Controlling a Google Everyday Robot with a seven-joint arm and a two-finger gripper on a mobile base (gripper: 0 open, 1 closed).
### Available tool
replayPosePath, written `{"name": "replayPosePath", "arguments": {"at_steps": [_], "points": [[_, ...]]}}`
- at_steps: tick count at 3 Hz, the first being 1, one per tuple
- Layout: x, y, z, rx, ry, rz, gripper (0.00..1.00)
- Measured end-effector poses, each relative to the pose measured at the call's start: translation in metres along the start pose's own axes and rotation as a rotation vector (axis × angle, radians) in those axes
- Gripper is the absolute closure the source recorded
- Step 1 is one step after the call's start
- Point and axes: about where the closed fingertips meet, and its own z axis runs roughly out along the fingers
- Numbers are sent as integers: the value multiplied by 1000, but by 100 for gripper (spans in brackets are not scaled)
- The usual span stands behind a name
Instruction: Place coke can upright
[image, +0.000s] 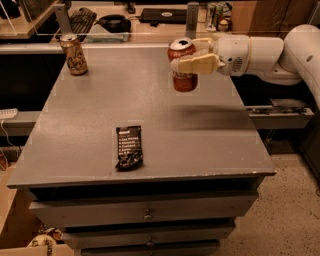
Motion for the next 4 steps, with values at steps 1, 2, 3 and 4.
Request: {"name": "replayPosePath", "arguments": {"at_steps": [1, 2, 3, 4], "points": [[17, 4, -1, -25, -44, 13, 100], [33, 9, -1, -49, -82, 28, 100], [51, 14, -2, -81, -101, 38, 97], [68, 19, -2, -118, -111, 34, 79]]}}
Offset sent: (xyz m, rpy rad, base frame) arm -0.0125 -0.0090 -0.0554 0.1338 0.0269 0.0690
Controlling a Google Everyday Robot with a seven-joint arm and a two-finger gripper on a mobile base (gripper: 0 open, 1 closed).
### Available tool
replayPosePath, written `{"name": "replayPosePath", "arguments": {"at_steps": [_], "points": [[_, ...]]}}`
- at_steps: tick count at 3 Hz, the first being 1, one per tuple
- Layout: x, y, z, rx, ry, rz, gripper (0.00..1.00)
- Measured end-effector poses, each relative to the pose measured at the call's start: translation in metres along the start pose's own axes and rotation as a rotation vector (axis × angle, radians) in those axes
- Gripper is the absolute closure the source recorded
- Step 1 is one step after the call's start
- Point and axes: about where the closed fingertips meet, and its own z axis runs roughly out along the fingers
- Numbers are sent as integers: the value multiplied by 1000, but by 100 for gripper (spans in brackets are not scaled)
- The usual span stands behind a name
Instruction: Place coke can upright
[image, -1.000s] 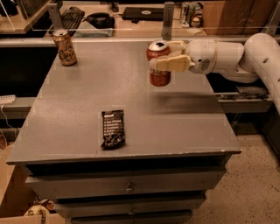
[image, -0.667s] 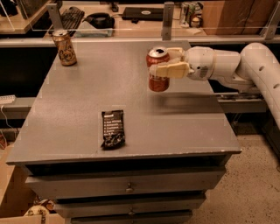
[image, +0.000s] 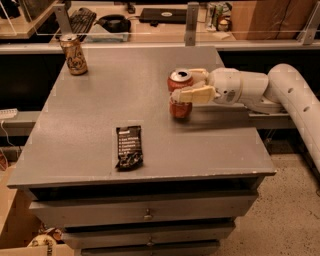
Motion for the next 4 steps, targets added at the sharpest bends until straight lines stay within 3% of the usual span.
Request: {"name": "replayPosePath", "arguments": {"at_steps": [3, 4], "points": [[23, 4, -7, -31, 23, -13, 9], [23, 4, -16, -19, 59, -23, 0]]}}
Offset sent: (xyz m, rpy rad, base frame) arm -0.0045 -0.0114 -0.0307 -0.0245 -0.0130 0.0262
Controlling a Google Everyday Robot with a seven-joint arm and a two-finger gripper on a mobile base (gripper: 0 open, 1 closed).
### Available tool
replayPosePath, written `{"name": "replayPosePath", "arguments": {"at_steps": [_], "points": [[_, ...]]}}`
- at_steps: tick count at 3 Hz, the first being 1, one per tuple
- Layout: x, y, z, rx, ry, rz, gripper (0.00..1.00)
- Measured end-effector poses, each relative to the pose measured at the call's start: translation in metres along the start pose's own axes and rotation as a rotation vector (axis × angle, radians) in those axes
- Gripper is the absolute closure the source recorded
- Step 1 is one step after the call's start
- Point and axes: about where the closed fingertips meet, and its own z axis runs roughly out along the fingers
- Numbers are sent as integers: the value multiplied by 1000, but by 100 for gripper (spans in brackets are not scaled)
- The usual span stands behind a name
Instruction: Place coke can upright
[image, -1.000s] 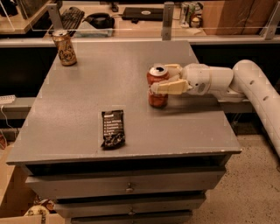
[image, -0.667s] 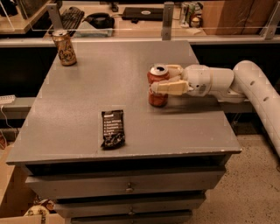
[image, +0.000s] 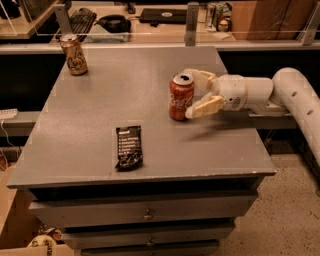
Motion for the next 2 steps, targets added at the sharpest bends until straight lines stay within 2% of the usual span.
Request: {"name": "replayPosePath", "arguments": {"at_steps": [1, 2], "points": [[-18, 0, -23, 45, 73, -42, 0], [-66, -2, -61, 151, 227, -129, 0]]}}
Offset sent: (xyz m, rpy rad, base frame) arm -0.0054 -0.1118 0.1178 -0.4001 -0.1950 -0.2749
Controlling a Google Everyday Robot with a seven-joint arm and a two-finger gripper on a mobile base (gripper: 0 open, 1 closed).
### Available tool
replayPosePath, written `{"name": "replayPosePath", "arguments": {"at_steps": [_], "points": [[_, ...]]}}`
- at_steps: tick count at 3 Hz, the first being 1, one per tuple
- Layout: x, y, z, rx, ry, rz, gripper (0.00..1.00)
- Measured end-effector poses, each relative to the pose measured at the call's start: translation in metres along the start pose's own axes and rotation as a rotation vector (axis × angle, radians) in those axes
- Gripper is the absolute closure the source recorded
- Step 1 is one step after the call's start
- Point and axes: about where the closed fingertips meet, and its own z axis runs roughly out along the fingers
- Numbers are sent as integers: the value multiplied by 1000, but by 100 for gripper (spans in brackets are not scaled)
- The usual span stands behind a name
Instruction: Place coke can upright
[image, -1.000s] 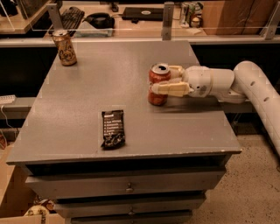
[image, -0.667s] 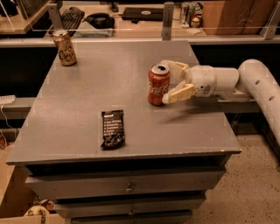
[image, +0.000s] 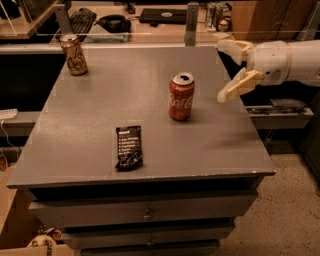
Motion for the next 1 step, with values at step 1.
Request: {"name": "replayPosePath", "arguments": {"at_steps": [1], "points": [[5, 2, 10, -20, -23, 13, 0]]}}
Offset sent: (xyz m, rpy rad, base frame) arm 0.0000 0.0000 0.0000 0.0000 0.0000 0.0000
